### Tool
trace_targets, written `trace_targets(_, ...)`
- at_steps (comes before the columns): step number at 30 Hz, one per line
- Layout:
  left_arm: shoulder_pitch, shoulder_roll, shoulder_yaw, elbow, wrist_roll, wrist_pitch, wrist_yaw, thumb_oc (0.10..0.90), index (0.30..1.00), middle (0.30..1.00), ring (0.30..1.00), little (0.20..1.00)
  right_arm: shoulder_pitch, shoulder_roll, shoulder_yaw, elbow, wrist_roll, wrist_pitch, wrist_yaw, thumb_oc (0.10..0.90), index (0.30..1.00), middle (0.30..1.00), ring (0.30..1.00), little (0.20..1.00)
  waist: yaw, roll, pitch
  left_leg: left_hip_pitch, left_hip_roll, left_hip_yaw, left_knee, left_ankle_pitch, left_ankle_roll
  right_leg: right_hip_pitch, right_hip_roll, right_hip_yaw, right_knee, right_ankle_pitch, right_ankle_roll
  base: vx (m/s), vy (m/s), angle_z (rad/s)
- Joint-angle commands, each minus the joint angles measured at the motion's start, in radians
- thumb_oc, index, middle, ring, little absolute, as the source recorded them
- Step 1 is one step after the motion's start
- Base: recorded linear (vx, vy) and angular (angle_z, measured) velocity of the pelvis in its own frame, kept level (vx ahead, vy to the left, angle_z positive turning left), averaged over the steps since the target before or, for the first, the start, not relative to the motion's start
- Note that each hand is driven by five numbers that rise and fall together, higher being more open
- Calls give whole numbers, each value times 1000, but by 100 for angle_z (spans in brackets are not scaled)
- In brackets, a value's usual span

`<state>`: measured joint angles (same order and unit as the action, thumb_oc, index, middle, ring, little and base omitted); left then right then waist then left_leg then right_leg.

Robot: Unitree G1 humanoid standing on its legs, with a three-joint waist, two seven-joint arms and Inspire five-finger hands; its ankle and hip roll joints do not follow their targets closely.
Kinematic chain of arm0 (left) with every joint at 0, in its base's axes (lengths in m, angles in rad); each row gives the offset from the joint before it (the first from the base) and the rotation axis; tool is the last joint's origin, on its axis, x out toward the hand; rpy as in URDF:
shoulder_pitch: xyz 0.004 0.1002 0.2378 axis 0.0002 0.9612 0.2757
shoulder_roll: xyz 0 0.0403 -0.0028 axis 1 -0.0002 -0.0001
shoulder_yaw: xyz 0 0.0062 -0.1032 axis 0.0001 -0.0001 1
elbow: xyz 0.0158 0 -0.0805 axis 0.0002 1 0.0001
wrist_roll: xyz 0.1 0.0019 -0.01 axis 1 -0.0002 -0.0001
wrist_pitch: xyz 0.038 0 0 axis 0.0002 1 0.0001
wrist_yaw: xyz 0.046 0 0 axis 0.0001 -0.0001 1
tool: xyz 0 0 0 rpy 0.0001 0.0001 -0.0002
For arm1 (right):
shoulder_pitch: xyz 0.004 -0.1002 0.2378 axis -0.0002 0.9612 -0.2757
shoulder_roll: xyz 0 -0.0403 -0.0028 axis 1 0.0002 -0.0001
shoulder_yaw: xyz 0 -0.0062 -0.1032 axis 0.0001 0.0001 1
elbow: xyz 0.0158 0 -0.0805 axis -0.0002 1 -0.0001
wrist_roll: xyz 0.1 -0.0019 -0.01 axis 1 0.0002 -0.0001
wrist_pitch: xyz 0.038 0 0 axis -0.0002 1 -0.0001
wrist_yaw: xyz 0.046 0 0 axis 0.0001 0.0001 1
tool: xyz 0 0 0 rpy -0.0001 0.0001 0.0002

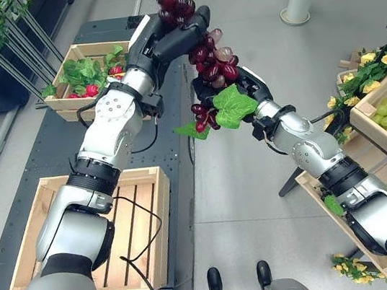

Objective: Pick up the fruits from the basket on one side to the basket on the other side

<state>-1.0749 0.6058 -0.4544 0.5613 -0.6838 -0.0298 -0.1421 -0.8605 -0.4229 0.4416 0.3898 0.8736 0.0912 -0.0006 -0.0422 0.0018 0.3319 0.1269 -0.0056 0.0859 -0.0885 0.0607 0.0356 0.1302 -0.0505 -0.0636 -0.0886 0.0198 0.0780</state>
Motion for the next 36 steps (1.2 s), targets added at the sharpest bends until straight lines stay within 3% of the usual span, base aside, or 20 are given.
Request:
trace_targets(1, 61, -9, 42, 150, -45, -91, -48, 800, 900, 900, 900, 900, 12, 56, -83, 29, 77, -220, 14, 400, 300, 300, 300, 300, -2, 19, -323, 5, -12, -18, 1, -111, -37, -15, 16, -22, 1, -14, -25, 17, 10, -3)
trace_targets(5, 93, -6, 56, 168, -50, -70, -105, 800, 900, 900, 900, 900, 29, 52, -95, 33, 77, -232, 24, 400, 300, 300, 300, 300, -4, 19, -323, 8, -9, -13, 1, -114, -37, -14, 17, -20, 1, -15, -25, 7, 2, -1)
trace_targets(12, 248, 3, 107, 170, -229, 1, -440, 800, 900, 900, 900, 900, 107, 13, -144, -7, 71, -229, 39, 400, 300, 300, 300, 300, -9, 16, -317, 14, -6, -3, 1, -120, -36, -13, 19, -15, 1, -13, -25, 0, 0, 0)
trace_targets(16, 335, -36, 164, 158, -339, 72, -617, 800, 900, 900, 900, 900, 147, 15, -158, 8, 36, -233, 50, 400, 300, 300, 300, 300, -8, 14, -316, 21, -4, 3, 1, -125, -36, -8, 19, -15, 1, -14, -27, 16, 4, 0)
trace_targets(20, 417, -86, 231, 139, -416, 104, -665, 800, 900, 900, 900, 900, 188, 20, -175, 13, 11, -229, 57, 400, 300, 300, 300, 300, -6, 8, -318, 27, -4, 7, 1, -129, -35, -3, 18, -15, 1, -15, -27, 34, -2, -6)
trace_targets(26, 587, -185, 291, 91, -439, 85, -716, 800, 900, 900, 900, 900, 284, 40, -213, -21, -6, -221, 68, 400, 300, 300, 300, 300, -1, -1, -315, 30, -5, 10, 1, -133, -30, -2, 19, -14, 1, -15, -28, 22, -9, -8)
trace_targets(32, 746, -267, 317, 41, -416, 29, -656, 800, 900, 900, 900, 900, 386, 56, -256, -58, -42, -195, 96, 400, 300, 300, 300, 300, 8, -11, -305, 33, -6, 14, 1, -135, -24, -2, 17, -16, 1, -12, -26, 25, -7, -2)
trace_targets(36, 847, -297, 328, 30, -326, -63, -557, 800, 900, 900, 900, 900, 485, 57, -285, -81, -80, -174, 120, 400, 300, 300, 300, 300, 13, -18, -295, 33, -5, 20, 1, -134, -20, -3, 18, -19, 1, -9, -26, 26, -4, -4)
